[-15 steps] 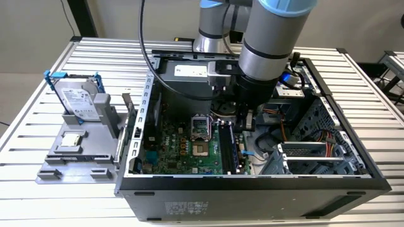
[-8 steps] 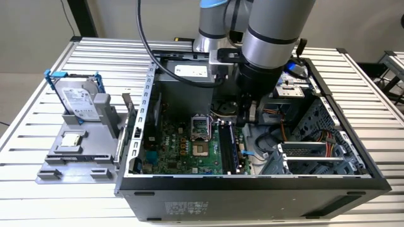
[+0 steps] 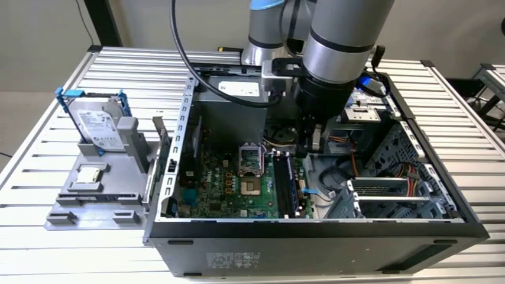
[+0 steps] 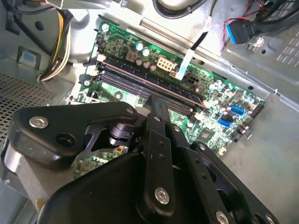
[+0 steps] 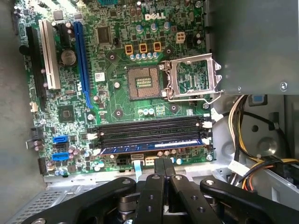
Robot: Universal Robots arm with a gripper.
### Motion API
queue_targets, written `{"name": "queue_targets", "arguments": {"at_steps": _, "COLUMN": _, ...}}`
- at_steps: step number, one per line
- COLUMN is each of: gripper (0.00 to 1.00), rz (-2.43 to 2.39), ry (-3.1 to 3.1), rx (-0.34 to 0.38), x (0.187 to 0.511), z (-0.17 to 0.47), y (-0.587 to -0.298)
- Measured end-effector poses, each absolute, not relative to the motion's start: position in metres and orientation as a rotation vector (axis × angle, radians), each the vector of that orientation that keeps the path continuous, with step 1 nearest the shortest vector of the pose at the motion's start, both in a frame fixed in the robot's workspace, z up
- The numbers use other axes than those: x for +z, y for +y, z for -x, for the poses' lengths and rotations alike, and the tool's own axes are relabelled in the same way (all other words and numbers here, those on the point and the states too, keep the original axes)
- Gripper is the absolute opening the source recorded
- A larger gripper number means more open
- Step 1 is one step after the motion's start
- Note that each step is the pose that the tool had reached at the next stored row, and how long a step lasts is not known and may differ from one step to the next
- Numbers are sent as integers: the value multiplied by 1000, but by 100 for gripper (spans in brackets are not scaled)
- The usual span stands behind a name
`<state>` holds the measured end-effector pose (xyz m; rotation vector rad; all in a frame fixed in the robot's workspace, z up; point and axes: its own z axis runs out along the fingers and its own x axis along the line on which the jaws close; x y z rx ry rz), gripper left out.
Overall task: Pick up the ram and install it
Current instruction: 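Press down the ram until it locks into place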
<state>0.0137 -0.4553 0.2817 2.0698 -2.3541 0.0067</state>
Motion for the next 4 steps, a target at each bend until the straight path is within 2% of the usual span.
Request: {"name": "queue_targets", "arguments": {"at_steps": 4, "gripper": 0, "rz": -2070, "ry": -2354, "rx": 7, "x": 282, "z": -14, "y": -455}}
